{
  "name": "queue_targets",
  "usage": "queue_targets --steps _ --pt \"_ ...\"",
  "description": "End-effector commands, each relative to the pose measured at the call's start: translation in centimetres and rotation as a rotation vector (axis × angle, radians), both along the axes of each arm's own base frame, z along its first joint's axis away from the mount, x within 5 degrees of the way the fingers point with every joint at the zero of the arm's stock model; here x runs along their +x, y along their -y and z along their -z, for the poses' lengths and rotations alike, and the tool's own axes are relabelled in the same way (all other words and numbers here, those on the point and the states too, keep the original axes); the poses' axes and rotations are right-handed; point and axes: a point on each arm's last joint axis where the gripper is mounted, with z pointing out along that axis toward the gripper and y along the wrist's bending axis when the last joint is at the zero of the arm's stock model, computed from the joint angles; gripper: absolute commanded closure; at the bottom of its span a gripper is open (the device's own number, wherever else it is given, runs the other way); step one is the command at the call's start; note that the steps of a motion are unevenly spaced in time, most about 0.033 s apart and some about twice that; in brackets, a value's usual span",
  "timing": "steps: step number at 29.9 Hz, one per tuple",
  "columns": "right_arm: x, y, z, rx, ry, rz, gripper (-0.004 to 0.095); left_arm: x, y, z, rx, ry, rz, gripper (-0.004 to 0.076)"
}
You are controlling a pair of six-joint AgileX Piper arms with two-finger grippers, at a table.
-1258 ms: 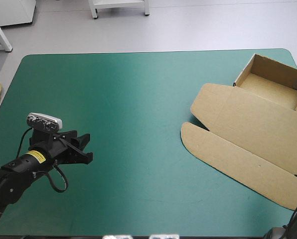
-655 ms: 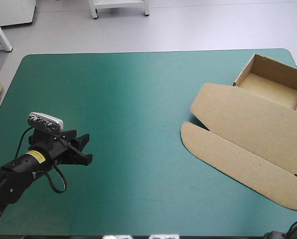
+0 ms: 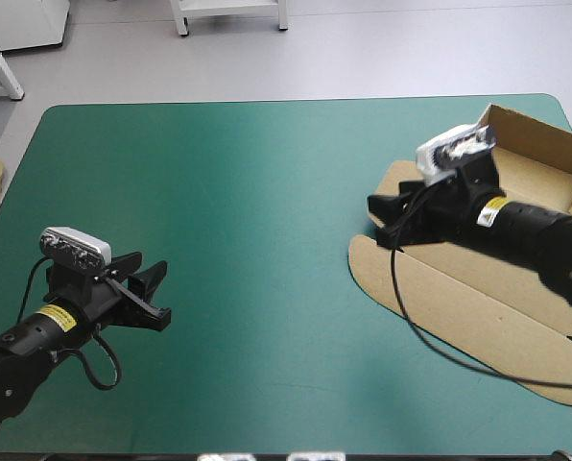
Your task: Fold the box
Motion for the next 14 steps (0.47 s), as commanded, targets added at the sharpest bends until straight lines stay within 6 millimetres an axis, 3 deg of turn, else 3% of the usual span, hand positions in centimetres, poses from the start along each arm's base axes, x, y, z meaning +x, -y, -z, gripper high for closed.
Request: queue_targets --steps 1,8,11,14 --pt "-1.5 -1.2 1.6 0.037 0.096 -0.042 0.0413 -0.1 0.1 -0.5 -0.069 0.056 -0.014 0.0419" --pt "-1.8 -2.1 10.2 -0.042 0.155 -0.046 0.0413 0.2 0.3 1.2 -0.141 0.036 -0.032 0.0419" --pt "-1.8 -1.8 12.2 -0.033 0.136 -0.011 0.0413 0.2 0.3 1.3 -0.149 0.031 -0.032 0.0419" --pt "-1.7 -1.7 12.3 -0.023 0.159 0.005 0.0454 0.3 0.3 1.6 -0.134 0.046 -0.032 0.0419"
